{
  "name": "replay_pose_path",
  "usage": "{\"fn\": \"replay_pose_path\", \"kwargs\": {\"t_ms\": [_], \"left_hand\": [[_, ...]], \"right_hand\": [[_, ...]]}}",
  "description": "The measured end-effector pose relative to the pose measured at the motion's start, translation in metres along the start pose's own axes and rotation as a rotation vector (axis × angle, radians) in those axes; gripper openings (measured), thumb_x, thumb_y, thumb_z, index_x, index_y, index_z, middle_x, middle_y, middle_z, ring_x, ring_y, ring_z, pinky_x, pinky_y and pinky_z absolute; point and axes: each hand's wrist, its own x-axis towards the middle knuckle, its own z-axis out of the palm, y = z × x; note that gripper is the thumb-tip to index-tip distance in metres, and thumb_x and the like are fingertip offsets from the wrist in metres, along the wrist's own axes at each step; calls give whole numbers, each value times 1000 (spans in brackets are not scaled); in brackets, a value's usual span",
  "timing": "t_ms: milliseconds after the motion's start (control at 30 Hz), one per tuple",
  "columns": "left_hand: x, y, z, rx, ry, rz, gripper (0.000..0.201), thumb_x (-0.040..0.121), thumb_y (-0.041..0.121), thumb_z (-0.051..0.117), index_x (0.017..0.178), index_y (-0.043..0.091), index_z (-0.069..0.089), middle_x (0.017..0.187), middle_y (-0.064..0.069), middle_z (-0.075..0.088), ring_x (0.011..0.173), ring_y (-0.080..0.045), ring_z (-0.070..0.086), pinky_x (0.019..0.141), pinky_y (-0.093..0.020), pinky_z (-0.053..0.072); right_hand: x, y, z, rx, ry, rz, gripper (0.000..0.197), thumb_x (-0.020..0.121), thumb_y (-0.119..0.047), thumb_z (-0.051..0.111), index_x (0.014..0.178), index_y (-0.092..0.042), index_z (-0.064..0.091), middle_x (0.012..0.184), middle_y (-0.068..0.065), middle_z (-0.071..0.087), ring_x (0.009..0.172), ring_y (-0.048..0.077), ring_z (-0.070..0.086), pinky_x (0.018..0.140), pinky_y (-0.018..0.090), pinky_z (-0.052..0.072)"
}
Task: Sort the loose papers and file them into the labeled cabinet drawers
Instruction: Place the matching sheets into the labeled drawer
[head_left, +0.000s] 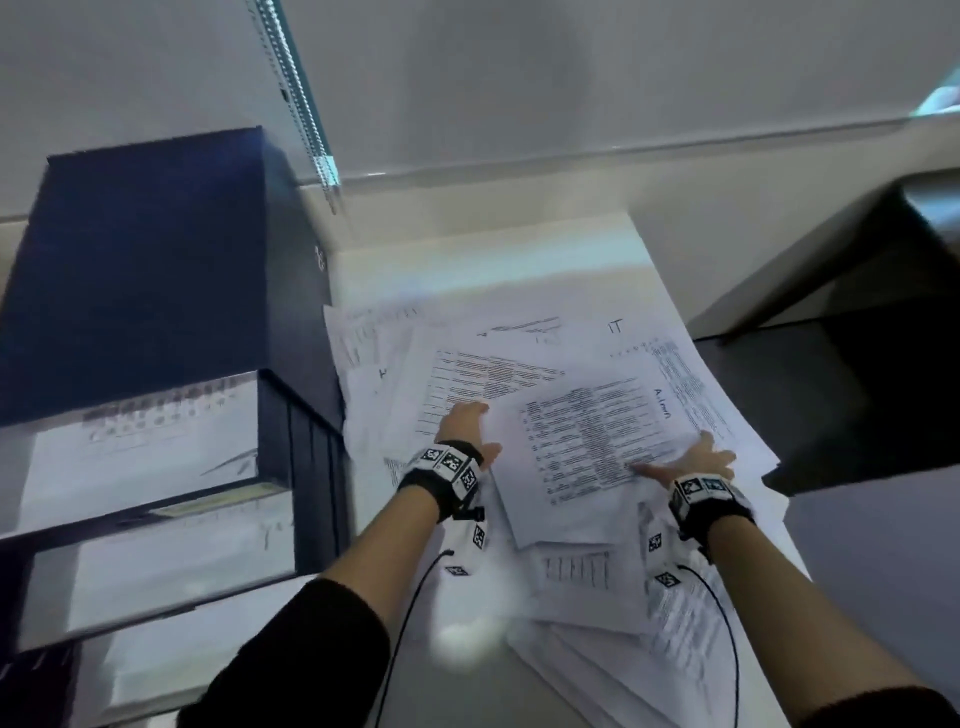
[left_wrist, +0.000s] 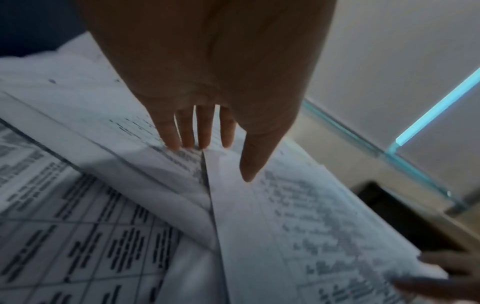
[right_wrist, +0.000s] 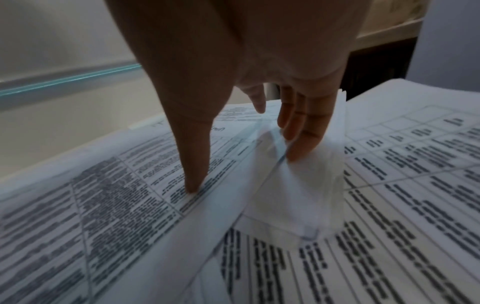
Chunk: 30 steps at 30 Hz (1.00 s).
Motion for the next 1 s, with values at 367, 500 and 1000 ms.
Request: {"fn": "replay_pose_path", "kwargs": {"t_ms": [367, 500, 1000], "left_hand": [[44, 35, 18, 263, 34, 52, 84, 76, 45, 78, 145, 21, 37, 143, -11, 37, 132, -30, 38, 107, -45, 40], [39, 40, 21, 231, 6, -22, 84, 74, 49, 78, 144, 25, 38, 144, -14, 38, 133, -33, 38, 107, -49, 40], [-14, 28, -46, -329, 210, -8, 30, 87, 34, 71, 101, 7, 66, 79, 6, 65, 68, -15, 63, 60, -15, 52]], "right_hand": [[32, 3, -9, 129, -30, -79, 133, 30, -45, 99, 139, -18, 28, 141, 19, 31, 128, 44, 41, 96, 57, 47], [32, 0, -17, 144, -106, -227, 106, 47, -32, 98, 135, -9, 42, 130, 15, 57, 114, 34, 58, 90, 40, 51], [-22, -60, -24, 429, -75, -811, 63, 66, -58, 81, 116, -25, 62, 99, -7, 64, 90, 11, 63, 78, 26, 52]]}}
